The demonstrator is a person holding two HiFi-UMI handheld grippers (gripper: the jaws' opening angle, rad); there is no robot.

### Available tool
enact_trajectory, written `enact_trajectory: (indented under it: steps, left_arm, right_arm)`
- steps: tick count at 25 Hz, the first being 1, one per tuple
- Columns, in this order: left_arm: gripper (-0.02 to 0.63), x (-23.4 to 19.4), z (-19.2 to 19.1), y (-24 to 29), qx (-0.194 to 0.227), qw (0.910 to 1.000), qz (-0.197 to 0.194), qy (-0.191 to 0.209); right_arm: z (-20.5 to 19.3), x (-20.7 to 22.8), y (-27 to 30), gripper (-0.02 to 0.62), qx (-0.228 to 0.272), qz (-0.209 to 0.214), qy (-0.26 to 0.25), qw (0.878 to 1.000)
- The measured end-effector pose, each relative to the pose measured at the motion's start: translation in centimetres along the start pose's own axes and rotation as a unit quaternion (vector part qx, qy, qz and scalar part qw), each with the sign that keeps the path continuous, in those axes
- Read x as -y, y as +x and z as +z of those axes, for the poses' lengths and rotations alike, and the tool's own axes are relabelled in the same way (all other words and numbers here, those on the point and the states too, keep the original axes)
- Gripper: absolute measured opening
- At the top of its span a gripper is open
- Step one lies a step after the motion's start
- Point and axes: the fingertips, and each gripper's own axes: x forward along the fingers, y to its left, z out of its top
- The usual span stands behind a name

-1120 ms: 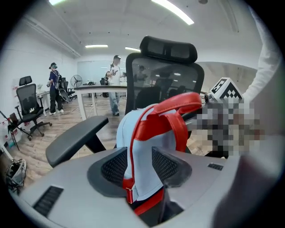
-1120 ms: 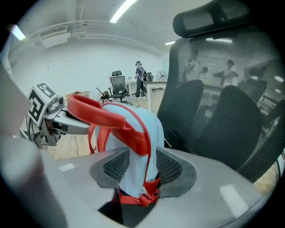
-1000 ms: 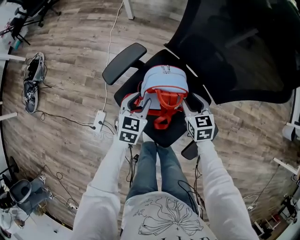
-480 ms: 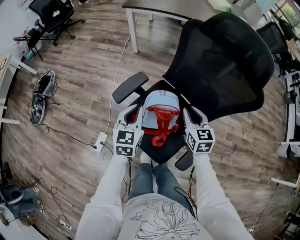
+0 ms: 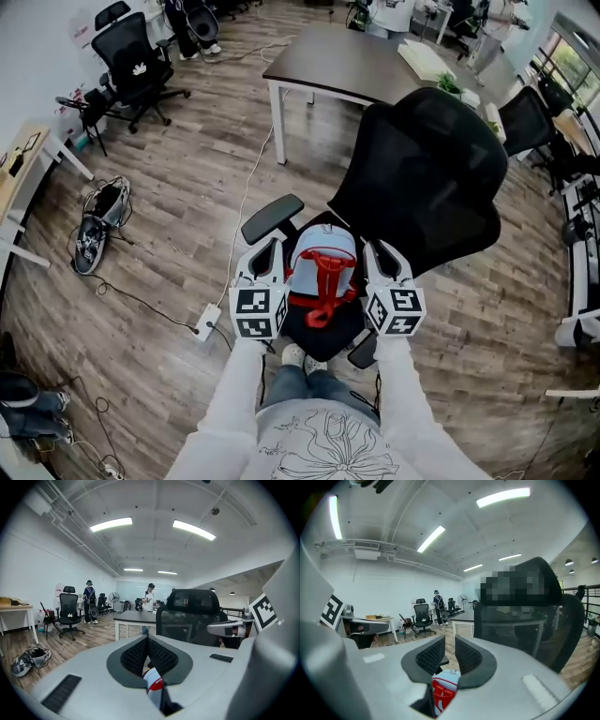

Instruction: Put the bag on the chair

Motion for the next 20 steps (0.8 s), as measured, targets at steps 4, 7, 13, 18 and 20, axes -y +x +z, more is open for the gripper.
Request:
enact_trajectory:
  steps: [4, 7, 13, 18, 20]
  left_arm:
    - [0.006, 0.5, 2.7, -1.9, 0.021, 0.9997, 0.009, -0.002]
    - [0.006, 0.9, 4.9, -2.9, 0.045, 0.9989, 0.012, 0.000]
    - [0.006, 1.8, 7.4, -5.0, 0.072, 0.9973, 0.015, 0.002]
    - [0.006, 2.1, 8.9, -6.3, 0.091, 0.9957, 0.018, 0.009]
    - [0.006, 1.9, 9.1, -6.6, 0.091, 0.9956, 0.021, 0.009]
  right_arm:
    - [2.6, -1.0, -1.6, 0.075, 0.020, -0.001, 0.014, 1.000]
    - [4.9, -1.9, -2.1, 0.075, 0.040, 0.003, -0.007, 0.999]
    - [8.4, -3.3, -3.6, 0.075, 0.080, 0.008, -0.032, 0.996]
    - [9.6, -3.9, -4.4, 0.075, 0.094, 0.011, -0.028, 0.995]
    - [9.7, -4.1, -4.5, 0.075, 0.096, 0.013, -0.031, 0.995]
